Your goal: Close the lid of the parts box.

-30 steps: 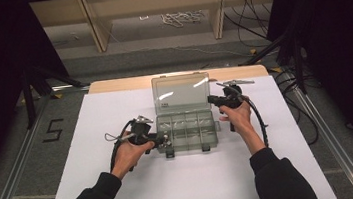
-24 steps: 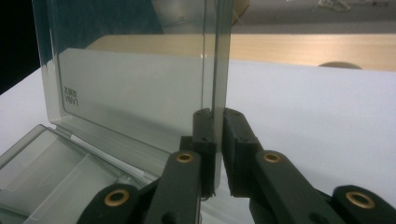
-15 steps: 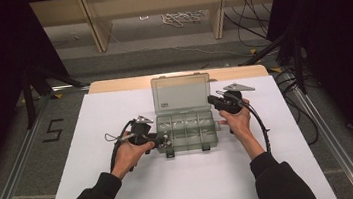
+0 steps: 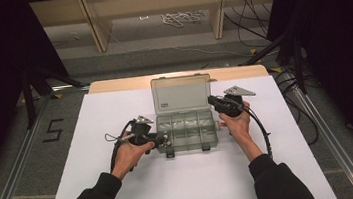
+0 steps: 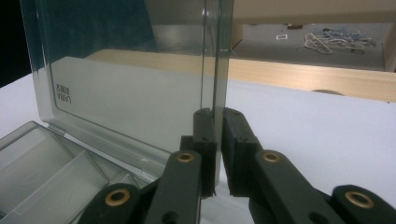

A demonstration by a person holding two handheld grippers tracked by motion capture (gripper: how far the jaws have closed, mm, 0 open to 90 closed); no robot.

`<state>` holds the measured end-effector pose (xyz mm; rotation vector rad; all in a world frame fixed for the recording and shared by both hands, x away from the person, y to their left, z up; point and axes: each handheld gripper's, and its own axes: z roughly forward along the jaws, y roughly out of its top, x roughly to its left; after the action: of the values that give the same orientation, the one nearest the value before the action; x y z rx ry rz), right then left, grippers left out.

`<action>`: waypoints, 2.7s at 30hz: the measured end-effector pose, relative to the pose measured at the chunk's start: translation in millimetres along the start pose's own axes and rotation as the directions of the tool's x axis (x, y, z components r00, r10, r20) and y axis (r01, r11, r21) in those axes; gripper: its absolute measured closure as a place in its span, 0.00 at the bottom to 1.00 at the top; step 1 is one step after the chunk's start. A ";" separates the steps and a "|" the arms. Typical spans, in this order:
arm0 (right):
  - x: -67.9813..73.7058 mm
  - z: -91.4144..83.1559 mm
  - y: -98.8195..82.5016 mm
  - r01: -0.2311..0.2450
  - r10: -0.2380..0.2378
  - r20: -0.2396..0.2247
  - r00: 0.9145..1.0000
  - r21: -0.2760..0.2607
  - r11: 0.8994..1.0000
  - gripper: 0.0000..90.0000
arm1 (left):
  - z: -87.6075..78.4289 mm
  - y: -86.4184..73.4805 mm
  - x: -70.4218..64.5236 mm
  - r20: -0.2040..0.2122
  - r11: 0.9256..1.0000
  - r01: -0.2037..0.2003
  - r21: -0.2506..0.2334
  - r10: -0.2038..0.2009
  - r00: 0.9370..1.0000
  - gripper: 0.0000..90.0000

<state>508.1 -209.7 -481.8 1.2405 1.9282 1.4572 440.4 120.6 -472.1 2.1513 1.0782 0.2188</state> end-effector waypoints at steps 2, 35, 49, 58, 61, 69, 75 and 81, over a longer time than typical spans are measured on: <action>0.3 0.3 -0.2 0.009 -0.009 0.003 1.000 -0.004 1.000 0.94 | 0.1 0.0 0.0 0.000 1.000 0.000 0.000 0.000 1.000 0.66; 3.8 0.0 -4.9 0.066 -0.065 0.024 0.998 -0.047 0.997 0.94 | -15.7 14.7 -0.8 -0.089 0.998 -0.048 -0.042 0.044 0.995 0.42; 4.6 0.2 -5.4 0.075 -0.074 0.033 0.997 -0.050 0.996 0.94 | -54.9 54.4 14.7 -0.086 0.975 -0.070 -0.212 0.053 0.995 0.83; 4.1 0.9 -6.2 0.090 -0.088 0.035 0.996 -0.062 0.994 0.94 | -62.0 91.8 15.3 -0.102 0.972 -0.085 -0.219 0.064 0.993 1.00; 4.3 0.1 -6.3 0.091 -0.090 0.031 0.996 -0.054 0.994 0.94 | -61.3 102.1 16.3 -0.112 0.972 -0.087 -0.219 0.063 0.992 1.00; 5.0 0.0 -6.8 0.102 -0.100 0.045 0.994 -0.061 0.993 0.94 | -57.2 128.7 23.4 -0.149 0.973 -0.081 -0.218 0.049 0.988 1.00; 5.2 -0.2 -6.8 0.109 -0.106 0.044 0.993 -0.060 0.992 0.94 | -53.8 143.5 29.4 -0.158 0.969 -0.051 -0.241 0.012 0.987 1.00; 5.3 -0.2 -6.9 0.108 -0.106 0.044 0.993 -0.060 0.992 0.94 | -47.6 153.7 33.6 -0.166 0.972 -0.044 -0.230 0.005 0.986 1.00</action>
<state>502.6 -205.7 -487.1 1.1132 1.8775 1.4160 538.6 109.2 -340.7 1.9623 1.0604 0.5167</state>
